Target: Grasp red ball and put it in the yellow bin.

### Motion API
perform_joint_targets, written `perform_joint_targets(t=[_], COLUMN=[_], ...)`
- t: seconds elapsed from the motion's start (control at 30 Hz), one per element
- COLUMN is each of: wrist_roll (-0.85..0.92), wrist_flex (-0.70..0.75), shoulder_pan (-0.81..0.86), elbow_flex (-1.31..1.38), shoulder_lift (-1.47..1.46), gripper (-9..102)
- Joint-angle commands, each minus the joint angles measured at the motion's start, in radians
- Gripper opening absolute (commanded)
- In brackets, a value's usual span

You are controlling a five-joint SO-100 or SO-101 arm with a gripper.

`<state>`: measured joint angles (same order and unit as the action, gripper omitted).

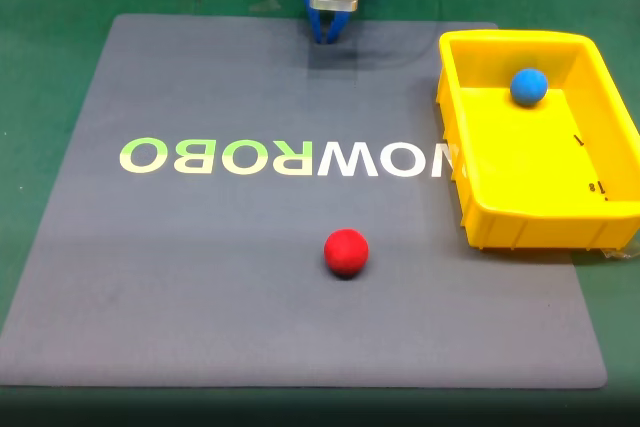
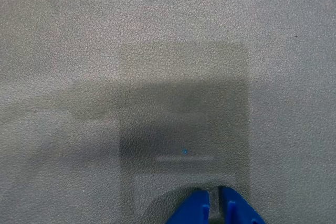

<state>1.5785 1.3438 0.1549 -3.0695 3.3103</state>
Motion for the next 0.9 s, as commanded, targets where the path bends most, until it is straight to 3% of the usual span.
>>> perform_joint_targets(t=[0.0, 0.87], wrist_roll=[0.003, 0.041], wrist_flex=[0.003, -0.005], shoulder_pan=[-0.005, 0.006], elbow_flex=[-0.032, -0.031], shoulder_lift=[0.015, 0.014], gripper=[0, 0])
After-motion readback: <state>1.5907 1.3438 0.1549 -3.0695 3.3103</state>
